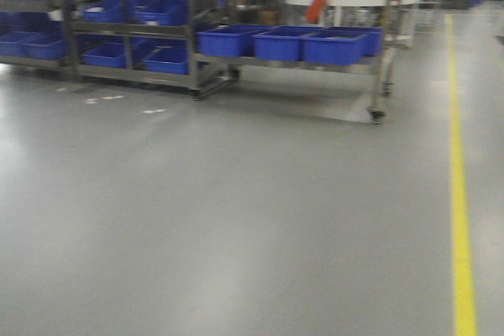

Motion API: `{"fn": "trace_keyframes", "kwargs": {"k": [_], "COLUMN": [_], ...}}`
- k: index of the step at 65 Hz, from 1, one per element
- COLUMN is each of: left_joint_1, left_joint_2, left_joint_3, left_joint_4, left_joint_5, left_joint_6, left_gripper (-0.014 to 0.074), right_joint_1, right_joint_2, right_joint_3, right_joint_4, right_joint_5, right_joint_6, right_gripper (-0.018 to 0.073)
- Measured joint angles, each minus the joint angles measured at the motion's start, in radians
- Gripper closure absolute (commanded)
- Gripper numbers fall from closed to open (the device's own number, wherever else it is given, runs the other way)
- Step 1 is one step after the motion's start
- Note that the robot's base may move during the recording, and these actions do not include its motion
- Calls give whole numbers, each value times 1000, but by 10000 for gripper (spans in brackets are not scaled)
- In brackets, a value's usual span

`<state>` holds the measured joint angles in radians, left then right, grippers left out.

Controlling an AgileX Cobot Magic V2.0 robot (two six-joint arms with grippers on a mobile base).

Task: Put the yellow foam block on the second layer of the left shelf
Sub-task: 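Drive the base away from the table holding the cube in the right gripper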

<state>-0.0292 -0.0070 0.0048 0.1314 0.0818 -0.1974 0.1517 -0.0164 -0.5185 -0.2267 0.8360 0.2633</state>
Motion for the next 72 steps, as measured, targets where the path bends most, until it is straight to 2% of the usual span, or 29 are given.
{"fn": "trace_keyframes", "kwargs": {"k": [72], "left_joint_1": [0], "left_joint_2": [0], "left_joint_3": [0], "left_joint_4": [0], "left_joint_5": [0], "left_joint_6": [0], "left_gripper": [460], "right_joint_1": [-2], "right_joint_2": [0], "right_joint_3": [0], "right_joint_4": [-1], "right_joint_5": [0], "right_joint_6": [0], "right_gripper": [305]}}
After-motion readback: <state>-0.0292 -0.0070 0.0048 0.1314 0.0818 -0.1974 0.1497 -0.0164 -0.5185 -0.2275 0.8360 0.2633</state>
